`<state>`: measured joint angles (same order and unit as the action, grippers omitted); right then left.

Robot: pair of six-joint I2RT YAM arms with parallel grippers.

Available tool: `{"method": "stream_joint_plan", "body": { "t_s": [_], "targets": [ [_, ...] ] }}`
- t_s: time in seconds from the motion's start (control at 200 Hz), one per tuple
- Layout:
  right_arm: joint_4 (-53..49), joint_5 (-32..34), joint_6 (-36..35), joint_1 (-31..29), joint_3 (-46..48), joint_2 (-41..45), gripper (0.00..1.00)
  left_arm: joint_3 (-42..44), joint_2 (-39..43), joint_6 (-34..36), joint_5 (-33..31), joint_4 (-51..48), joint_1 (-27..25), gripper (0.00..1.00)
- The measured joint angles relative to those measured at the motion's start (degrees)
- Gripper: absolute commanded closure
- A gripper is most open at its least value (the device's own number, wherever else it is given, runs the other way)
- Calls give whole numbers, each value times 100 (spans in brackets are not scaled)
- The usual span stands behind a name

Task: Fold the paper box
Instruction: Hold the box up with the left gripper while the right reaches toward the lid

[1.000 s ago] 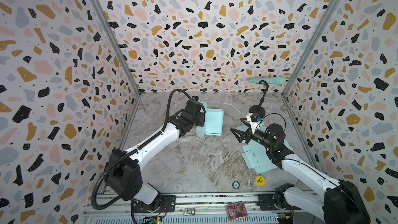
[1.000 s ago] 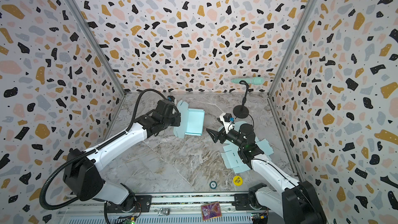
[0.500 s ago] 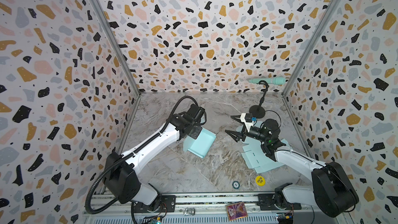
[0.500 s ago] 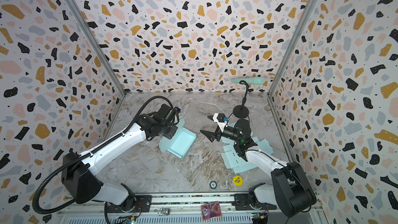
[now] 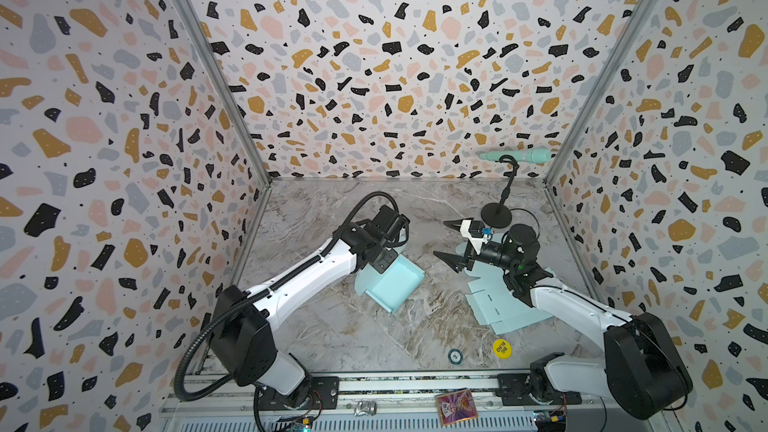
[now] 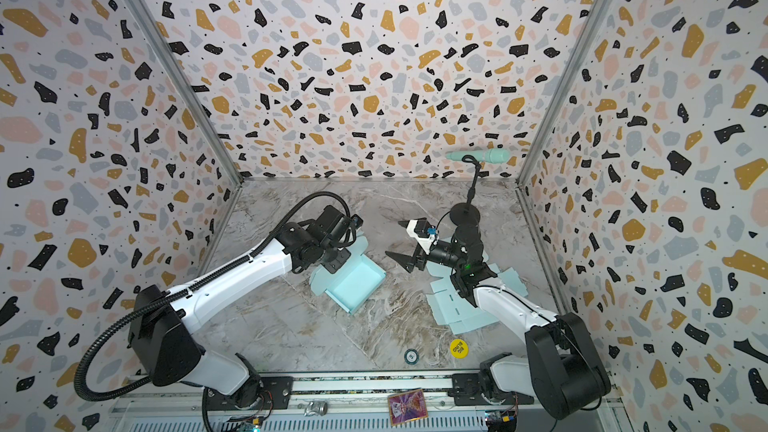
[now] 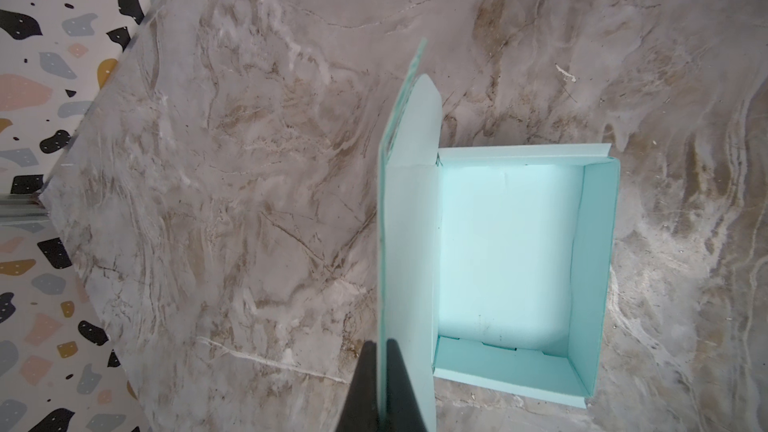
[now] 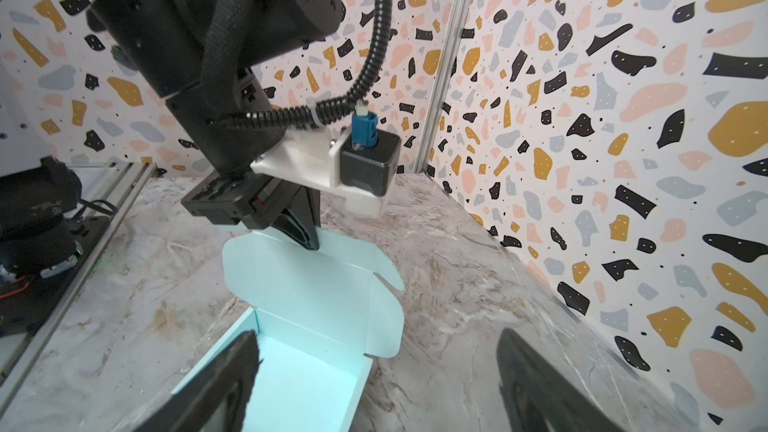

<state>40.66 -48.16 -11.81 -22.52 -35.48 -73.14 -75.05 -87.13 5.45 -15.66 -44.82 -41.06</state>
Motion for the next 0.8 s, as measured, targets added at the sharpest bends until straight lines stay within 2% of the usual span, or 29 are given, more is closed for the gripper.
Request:
{"method": "stream_joint_plan", "body": {
  "t_s": [0.34,0.646,0.801],
  "targets": [
    [-686,-332,-1207,201,-404,-931,12,0,-11,297,57,48,-264,100],
    [-866,-769,-1589,197,-1040,-2267,18,-98,-136,461,-76,39,-542,100],
    [-1126,-883,-1818,129,-1480,-2658,20,-98,-133,522,-144,42,-601,100]
  ]
}}
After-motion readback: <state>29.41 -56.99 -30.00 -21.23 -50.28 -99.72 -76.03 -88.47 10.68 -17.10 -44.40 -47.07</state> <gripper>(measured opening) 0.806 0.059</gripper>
